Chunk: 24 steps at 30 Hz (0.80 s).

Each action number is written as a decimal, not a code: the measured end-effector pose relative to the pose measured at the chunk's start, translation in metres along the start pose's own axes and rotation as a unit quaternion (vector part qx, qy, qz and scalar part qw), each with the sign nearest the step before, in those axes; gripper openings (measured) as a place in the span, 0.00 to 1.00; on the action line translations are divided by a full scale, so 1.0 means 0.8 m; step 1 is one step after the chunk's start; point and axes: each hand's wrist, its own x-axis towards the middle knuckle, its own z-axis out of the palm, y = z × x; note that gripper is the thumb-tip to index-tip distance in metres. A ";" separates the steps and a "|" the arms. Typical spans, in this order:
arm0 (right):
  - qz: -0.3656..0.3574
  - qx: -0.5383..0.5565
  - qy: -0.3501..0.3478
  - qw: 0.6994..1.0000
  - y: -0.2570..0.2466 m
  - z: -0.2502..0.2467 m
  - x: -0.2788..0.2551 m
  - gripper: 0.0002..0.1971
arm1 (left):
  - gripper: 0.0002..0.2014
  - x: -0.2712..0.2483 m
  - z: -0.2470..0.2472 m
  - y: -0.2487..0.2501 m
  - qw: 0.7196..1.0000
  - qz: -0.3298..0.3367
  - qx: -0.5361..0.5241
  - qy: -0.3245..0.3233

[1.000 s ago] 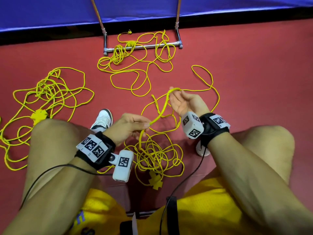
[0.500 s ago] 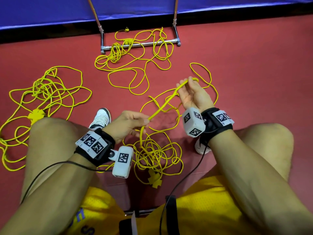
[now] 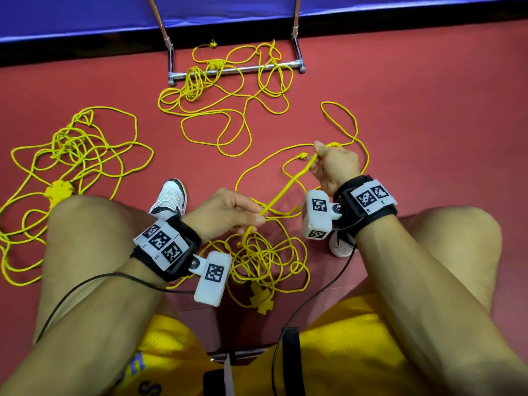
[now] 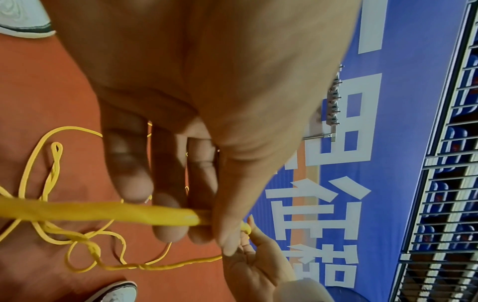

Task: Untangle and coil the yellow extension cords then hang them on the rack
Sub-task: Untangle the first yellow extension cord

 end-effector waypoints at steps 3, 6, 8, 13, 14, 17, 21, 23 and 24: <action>0.043 -0.017 -0.026 0.999 0.004 0.002 -0.001 0.16 | 0.06 0.000 -0.005 -0.007 0.999 0.017 0.042 0.001; 0.057 -0.012 -0.076 0.995 0.008 0.009 -0.014 0.14 | 0.10 0.000 -0.002 -0.017 1.000 0.011 0.023 -0.006; 0.071 0.013 -0.117 0.991 0.010 0.014 -0.029 0.15 | 0.12 0.002 0.004 -0.015 0.998 -0.011 -0.068 -0.008; 0.071 -0.031 -0.216 0.973 0.044 0.029 -0.075 0.17 | 0.17 0.015 0.015 0.007 0.987 -0.034 -0.154 -0.024; 0.046 -0.065 -0.210 0.974 0.049 0.032 -0.079 0.17 | 0.17 0.018 0.017 0.007 0.991 -0.027 -0.127 -0.018; -0.022 -0.171 -0.165 0.971 0.050 0.034 -0.074 0.17 | 0.13 0.023 0.020 0.001 0.997 0.026 -0.070 0.013; 0.139 -0.026 -0.182 0.973 0.043 0.030 -0.059 0.12 | 0.10 0.020 0.017 0.010 0.995 0.085 -0.041 0.035; 0.213 0.086 -0.165 0.959 0.036 0.023 -0.045 0.13 | 0.08 0.015 0.016 0.013 0.995 0.093 -0.033 0.016; 0.226 0.132 -0.148 0.954 0.033 0.018 -0.036 0.13 | 0.09 0.012 0.017 0.012 0.996 0.087 -0.035 0.007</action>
